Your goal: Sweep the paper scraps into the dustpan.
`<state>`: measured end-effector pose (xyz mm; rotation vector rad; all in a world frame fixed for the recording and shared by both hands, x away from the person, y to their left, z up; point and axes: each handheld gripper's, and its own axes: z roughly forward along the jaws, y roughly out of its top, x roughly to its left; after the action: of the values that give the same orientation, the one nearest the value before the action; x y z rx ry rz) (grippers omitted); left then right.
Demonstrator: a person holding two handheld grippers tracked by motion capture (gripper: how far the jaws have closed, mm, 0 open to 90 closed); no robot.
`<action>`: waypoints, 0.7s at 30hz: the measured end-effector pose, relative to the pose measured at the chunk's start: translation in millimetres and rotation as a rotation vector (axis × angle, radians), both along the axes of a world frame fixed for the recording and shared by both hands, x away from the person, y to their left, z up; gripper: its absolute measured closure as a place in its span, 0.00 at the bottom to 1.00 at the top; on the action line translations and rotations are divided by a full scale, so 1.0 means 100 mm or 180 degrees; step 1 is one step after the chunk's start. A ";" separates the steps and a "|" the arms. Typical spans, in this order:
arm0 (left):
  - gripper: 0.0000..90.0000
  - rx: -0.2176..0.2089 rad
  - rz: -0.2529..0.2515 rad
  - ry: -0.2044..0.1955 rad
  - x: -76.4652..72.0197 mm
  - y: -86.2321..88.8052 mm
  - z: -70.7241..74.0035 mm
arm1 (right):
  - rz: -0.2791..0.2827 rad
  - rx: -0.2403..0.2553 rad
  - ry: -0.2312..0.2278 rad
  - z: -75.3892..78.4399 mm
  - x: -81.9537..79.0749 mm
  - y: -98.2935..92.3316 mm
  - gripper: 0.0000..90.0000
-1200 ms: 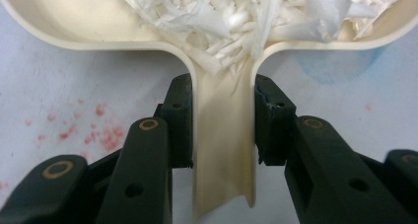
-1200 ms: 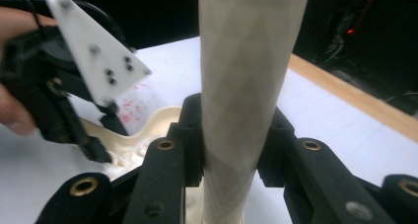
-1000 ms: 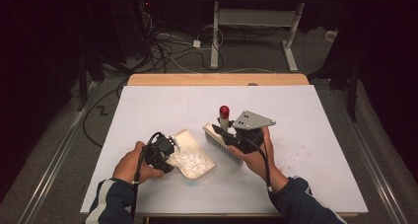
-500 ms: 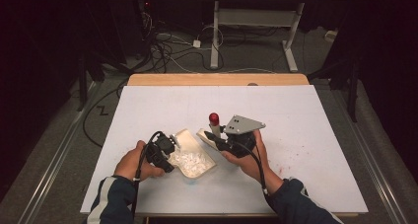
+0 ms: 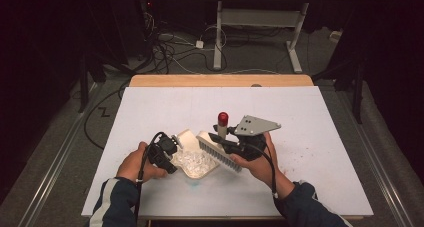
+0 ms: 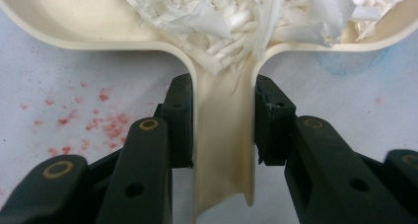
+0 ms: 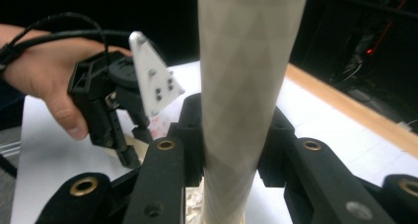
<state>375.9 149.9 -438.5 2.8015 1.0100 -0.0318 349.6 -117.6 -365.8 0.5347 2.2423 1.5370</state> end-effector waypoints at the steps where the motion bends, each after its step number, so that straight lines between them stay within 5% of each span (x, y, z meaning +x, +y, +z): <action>1: 0.70 -0.0003 0.0015 0.0004 0.00 0.00 0.00 | -0.0012 0.0029 0.0021 0.02 0.01 -0.03 0.78; 5: 0.70 -0.0036 0.0062 -0.0019 0.03 0.02 0.00 | -0.0062 0.0114 0.0041 0.05 0.05 -0.14 0.78; 21: 0.70 -0.0255 0.0509 -0.0183 0.19 0.15 -0.04 | -0.0137 -0.0034 0.0148 0.13 0.07 -0.60 0.78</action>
<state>395.2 164.7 -442.7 2.6261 1.1876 0.0272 356.3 -177.3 -353.0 0.6174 2.2572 1.5053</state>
